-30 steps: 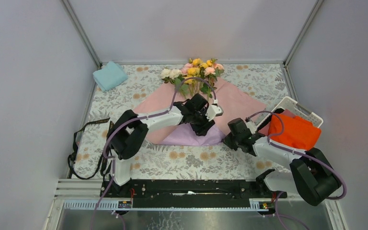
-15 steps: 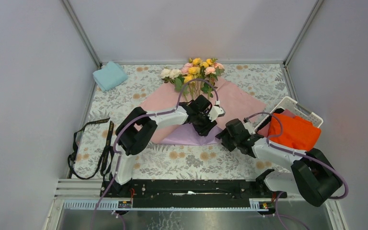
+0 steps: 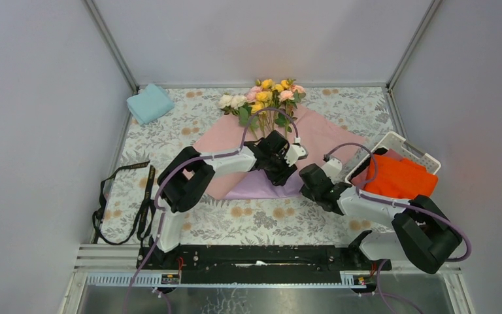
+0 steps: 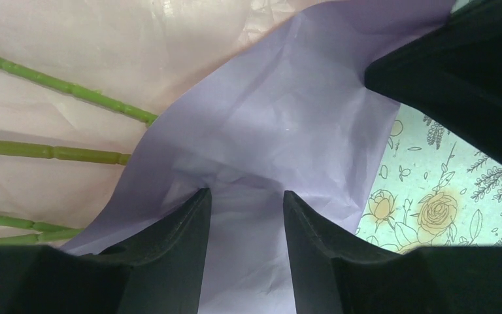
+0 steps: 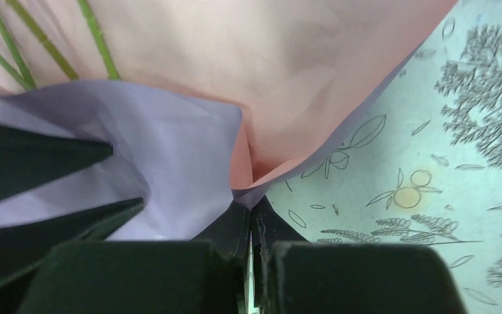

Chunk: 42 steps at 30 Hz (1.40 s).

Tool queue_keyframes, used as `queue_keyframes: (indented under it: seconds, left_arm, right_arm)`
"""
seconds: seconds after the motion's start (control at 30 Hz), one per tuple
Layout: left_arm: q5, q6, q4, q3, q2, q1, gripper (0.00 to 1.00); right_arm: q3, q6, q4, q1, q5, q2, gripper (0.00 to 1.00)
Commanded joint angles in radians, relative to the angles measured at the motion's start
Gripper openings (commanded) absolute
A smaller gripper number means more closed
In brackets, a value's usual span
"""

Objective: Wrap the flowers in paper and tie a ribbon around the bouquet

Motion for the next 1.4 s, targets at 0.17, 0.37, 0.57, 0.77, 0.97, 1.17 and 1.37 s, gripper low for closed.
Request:
queue_keyframes:
  seconds: [0.17,0.37,0.57,0.77,0.97,1.17,1.37]
  left_arm:
    - [-0.017,-0.041,0.019,-0.037,0.013,0.038,0.52]
    - [0.066,-0.076,0.046,-0.044,-0.009,0.090,0.53]
    - [0.222,-0.133,0.101,-0.097,-0.048,0.141,0.56]
    - [0.339,-0.174,0.043,-0.086,-0.128,0.209,0.64]
    - [0.304,-0.111,-0.089,-0.152,-0.253,0.314,0.83]
    - [0.191,-0.052,-0.109,-0.296,-0.293,0.347,0.87]
    - [0.190,-0.091,-0.113,-0.281,-0.186,0.364,0.82]
  right_arm:
    - [0.103,-0.515,-0.041,0.209,0.361,0.028,0.00]
    - [0.030,-0.785,0.223,0.300,0.289,0.002,0.00]
    - [-0.064,-1.040,0.472,0.314,0.167,-0.034,0.00]
    - [-0.036,-1.032,0.461,0.314,0.184,0.039,0.00]
    - [-0.011,-1.038,0.435,0.312,0.208,0.038,0.00]
    - [0.034,-1.041,0.390,0.314,0.203,0.075,0.00]
    - [0.072,-1.056,0.362,0.314,0.201,0.101,0.00]
